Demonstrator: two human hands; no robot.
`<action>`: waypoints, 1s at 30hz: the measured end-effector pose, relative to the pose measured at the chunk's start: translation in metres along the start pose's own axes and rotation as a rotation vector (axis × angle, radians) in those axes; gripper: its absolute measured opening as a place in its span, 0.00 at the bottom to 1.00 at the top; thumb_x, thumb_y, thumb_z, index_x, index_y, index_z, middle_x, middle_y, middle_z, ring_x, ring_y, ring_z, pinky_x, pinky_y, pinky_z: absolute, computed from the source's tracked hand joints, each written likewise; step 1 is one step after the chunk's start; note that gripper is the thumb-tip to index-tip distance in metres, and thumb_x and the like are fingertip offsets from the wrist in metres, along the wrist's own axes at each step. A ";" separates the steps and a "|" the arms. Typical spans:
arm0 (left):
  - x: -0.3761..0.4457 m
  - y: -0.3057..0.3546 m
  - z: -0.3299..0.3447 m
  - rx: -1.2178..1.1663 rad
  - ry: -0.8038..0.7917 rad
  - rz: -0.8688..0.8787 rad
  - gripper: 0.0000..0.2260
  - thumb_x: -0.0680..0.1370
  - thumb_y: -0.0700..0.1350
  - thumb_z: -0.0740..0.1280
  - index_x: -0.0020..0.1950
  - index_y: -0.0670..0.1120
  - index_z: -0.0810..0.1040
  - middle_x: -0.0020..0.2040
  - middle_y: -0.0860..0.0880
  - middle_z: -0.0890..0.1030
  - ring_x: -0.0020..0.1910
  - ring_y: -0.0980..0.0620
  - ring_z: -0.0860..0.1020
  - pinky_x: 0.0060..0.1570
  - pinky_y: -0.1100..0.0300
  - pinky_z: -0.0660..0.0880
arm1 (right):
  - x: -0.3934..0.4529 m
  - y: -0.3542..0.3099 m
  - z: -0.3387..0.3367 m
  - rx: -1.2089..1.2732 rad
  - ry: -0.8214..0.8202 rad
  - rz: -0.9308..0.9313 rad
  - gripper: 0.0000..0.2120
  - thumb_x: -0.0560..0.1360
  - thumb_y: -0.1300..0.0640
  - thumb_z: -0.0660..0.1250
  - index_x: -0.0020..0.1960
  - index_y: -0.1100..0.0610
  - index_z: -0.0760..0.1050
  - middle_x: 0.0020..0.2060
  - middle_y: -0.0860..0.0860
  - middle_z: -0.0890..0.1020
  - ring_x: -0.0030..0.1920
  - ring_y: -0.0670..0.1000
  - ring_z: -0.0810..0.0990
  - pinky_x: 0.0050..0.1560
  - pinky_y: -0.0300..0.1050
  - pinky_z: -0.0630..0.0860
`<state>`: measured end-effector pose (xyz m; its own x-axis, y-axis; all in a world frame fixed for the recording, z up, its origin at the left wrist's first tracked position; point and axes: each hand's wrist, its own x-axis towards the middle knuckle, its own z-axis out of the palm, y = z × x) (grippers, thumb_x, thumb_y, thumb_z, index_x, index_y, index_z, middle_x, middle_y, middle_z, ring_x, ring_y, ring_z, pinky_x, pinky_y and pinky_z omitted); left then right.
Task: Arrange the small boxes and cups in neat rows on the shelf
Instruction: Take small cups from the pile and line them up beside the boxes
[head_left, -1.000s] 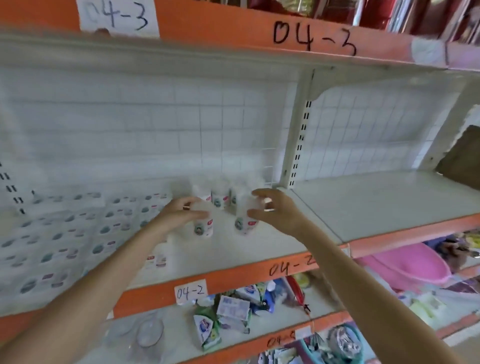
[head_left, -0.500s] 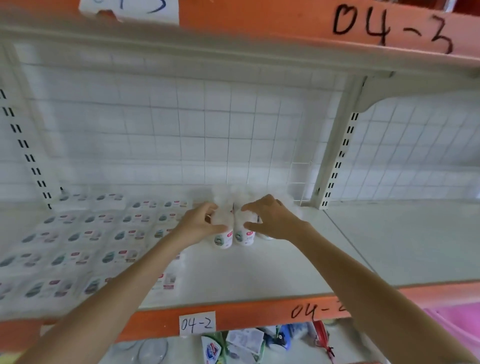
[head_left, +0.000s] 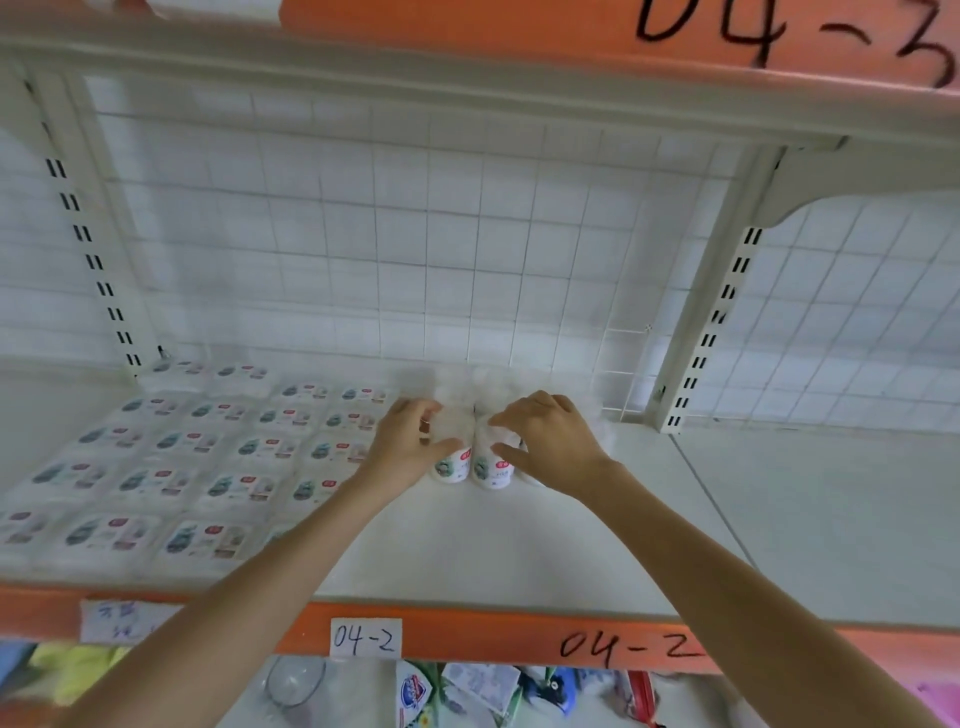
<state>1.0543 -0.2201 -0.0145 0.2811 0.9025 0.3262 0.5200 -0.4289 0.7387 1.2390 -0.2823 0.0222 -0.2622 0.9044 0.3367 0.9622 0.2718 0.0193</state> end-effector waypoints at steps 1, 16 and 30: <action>0.000 0.000 0.001 0.002 0.010 -0.002 0.22 0.69 0.45 0.74 0.60 0.40 0.73 0.57 0.42 0.74 0.50 0.49 0.76 0.47 0.65 0.69 | 0.000 0.000 0.002 0.007 0.011 0.004 0.16 0.75 0.50 0.65 0.60 0.53 0.76 0.56 0.52 0.80 0.59 0.57 0.73 0.61 0.49 0.64; 0.001 0.004 0.007 -0.015 0.065 -0.007 0.22 0.69 0.44 0.75 0.59 0.40 0.73 0.56 0.43 0.72 0.49 0.51 0.74 0.46 0.65 0.68 | 0.002 0.004 0.011 0.071 0.047 0.101 0.16 0.74 0.47 0.65 0.60 0.51 0.76 0.56 0.52 0.78 0.56 0.55 0.74 0.59 0.48 0.65; 0.001 0.004 0.004 -0.031 0.026 -0.023 0.21 0.69 0.44 0.74 0.60 0.41 0.73 0.57 0.44 0.72 0.49 0.51 0.75 0.47 0.64 0.69 | 0.005 0.014 0.013 0.146 -0.019 0.080 0.17 0.74 0.47 0.65 0.61 0.50 0.75 0.58 0.48 0.78 0.58 0.53 0.71 0.58 0.46 0.65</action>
<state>1.0598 -0.2209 -0.0134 0.2480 0.9131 0.3238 0.5010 -0.4069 0.7638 1.2506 -0.2697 0.0119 -0.1878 0.9306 0.3142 0.9594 0.2424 -0.1443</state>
